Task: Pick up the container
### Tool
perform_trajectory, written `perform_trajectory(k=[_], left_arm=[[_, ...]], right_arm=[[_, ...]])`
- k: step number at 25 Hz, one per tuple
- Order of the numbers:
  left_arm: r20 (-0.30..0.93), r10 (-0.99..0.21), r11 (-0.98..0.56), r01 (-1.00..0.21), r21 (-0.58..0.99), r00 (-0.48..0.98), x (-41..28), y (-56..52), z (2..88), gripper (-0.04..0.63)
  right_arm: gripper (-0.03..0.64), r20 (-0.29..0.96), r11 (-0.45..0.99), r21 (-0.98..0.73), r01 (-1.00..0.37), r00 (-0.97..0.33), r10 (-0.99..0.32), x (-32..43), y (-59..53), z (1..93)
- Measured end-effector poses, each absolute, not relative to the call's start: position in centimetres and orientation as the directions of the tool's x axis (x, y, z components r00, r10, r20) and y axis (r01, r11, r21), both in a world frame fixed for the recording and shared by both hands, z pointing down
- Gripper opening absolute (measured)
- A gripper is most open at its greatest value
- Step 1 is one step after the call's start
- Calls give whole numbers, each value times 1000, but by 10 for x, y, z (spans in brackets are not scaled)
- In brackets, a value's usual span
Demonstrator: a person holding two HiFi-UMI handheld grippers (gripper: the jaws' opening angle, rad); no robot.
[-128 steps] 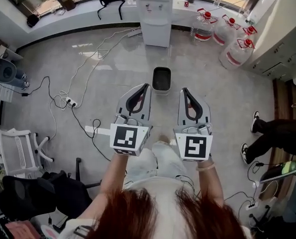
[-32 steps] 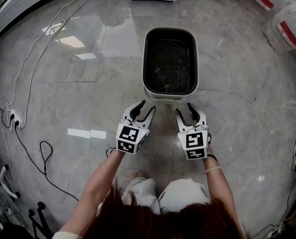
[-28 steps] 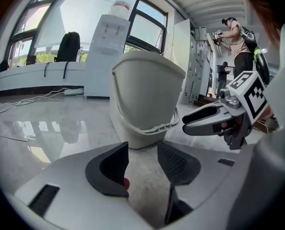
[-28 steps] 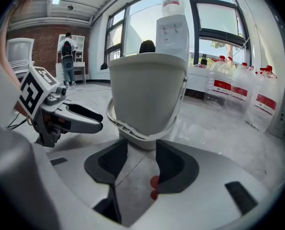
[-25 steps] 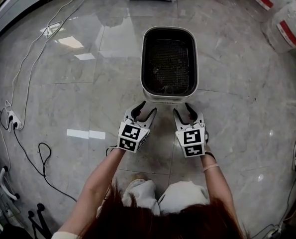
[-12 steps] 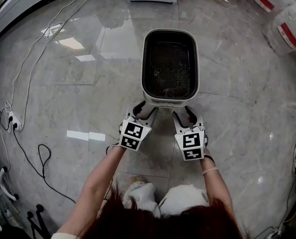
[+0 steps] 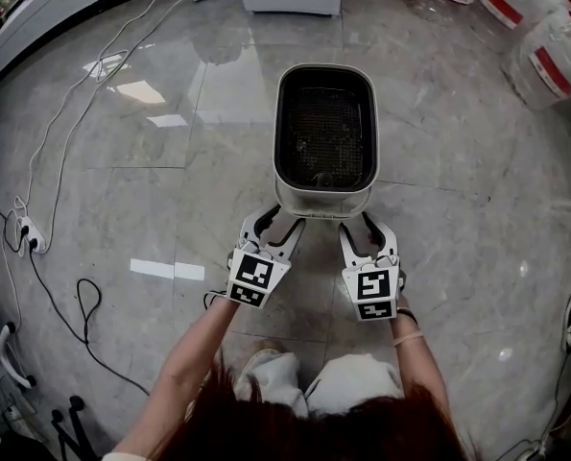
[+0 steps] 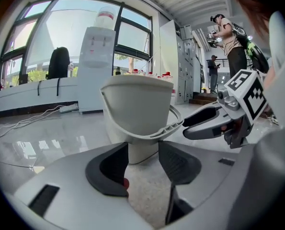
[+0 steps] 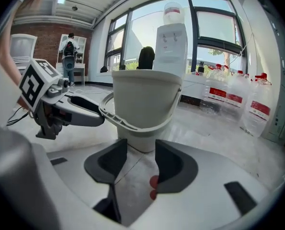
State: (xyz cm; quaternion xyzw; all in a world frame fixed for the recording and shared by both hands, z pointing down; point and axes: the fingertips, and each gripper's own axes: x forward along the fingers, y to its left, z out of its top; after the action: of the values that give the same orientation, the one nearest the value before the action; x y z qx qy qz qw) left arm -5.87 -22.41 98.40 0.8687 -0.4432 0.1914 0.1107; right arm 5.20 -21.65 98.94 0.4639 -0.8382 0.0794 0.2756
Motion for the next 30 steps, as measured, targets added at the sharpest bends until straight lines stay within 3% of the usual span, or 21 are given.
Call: perform_trajectory(k=[17, 30], left_arm=[[309, -793, -546, -837, 17, 524, -66, -215, 909, 195], [259, -852, -478, -878, -28, 455, -84, -247, 865, 207]], right_arm=[[189, 326, 483, 314, -817, -385, -863, 67, -228, 906], [189, 213, 478, 369, -797, -428, -878, 59, -242, 851]])
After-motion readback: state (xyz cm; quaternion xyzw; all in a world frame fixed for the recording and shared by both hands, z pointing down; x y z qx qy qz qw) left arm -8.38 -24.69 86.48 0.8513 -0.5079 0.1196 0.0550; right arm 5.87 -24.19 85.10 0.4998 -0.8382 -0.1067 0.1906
